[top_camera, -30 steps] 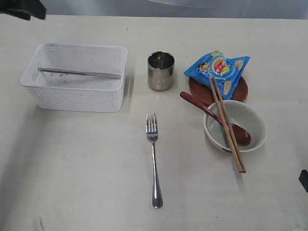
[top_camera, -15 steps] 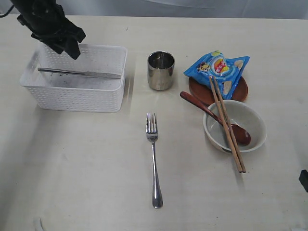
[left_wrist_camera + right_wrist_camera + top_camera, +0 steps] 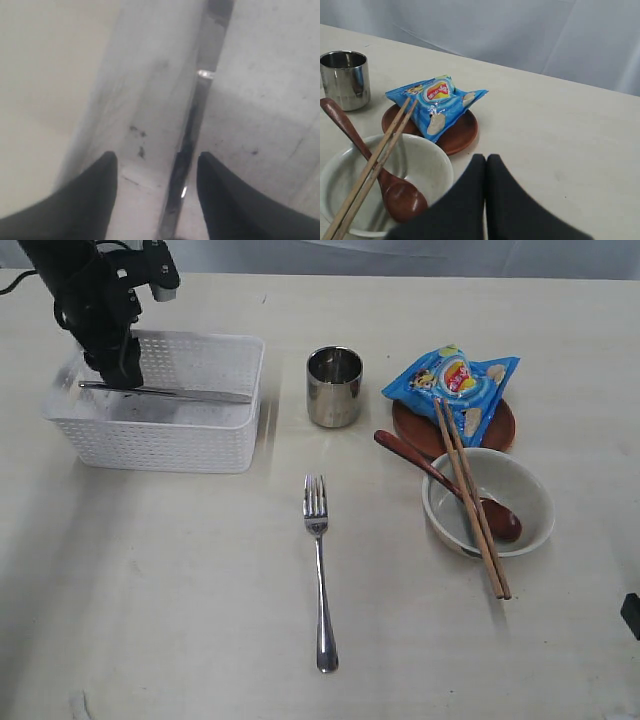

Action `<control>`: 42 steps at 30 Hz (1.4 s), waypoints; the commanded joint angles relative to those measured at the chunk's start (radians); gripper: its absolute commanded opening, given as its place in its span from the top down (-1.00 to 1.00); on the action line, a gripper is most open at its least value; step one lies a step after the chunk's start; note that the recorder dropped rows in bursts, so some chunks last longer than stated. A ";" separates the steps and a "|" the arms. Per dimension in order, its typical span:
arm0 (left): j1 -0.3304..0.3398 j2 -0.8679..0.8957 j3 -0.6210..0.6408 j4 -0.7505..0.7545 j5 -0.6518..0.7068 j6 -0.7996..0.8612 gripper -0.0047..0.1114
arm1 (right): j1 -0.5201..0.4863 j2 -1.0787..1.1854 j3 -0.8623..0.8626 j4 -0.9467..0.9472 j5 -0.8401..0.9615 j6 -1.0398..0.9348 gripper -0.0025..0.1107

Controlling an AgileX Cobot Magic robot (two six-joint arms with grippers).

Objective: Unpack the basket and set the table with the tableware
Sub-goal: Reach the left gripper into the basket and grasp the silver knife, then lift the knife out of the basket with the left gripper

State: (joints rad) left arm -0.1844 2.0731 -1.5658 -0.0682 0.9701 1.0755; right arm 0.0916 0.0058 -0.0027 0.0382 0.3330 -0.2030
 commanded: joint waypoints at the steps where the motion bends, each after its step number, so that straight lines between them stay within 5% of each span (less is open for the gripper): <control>1: -0.003 0.008 0.005 0.058 -0.027 0.004 0.11 | 0.021 -0.006 0.003 0.005 -0.002 0.010 0.96; 7: -0.003 0.037 0.082 0.079 -0.002 0.043 0.11 | 0.026 -0.006 0.003 0.005 -0.002 0.010 0.96; 11: -0.003 0.037 0.127 0.128 -0.124 -0.030 0.12 | 0.026 -0.006 0.003 0.005 -0.002 0.010 0.96; 13: -0.003 0.037 0.127 0.128 -0.154 -0.099 0.40 | 0.026 -0.006 0.003 0.005 -0.002 0.010 0.96; 14: -0.003 0.037 0.127 0.128 -0.152 -0.115 0.80 | 0.026 -0.006 0.003 0.005 -0.002 0.010 0.96; 15: -0.003 0.034 0.127 0.128 -0.152 -0.115 0.91 | 0.026 -0.006 0.003 0.005 -0.002 0.010 0.96; 32: 0.002 -0.201 0.127 0.068 -0.195 -0.232 0.92 | 0.029 -0.006 0.003 0.005 -0.002 0.008 0.96; 42: 0.062 -0.158 0.127 -0.385 -0.269 -0.140 0.92 | 0.029 -0.006 0.003 0.005 -0.002 0.008 0.96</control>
State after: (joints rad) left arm -0.1365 1.9010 -1.4384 -0.3250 0.7243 0.8808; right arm 0.1153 0.0058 -0.0027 0.0382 0.3330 -0.1930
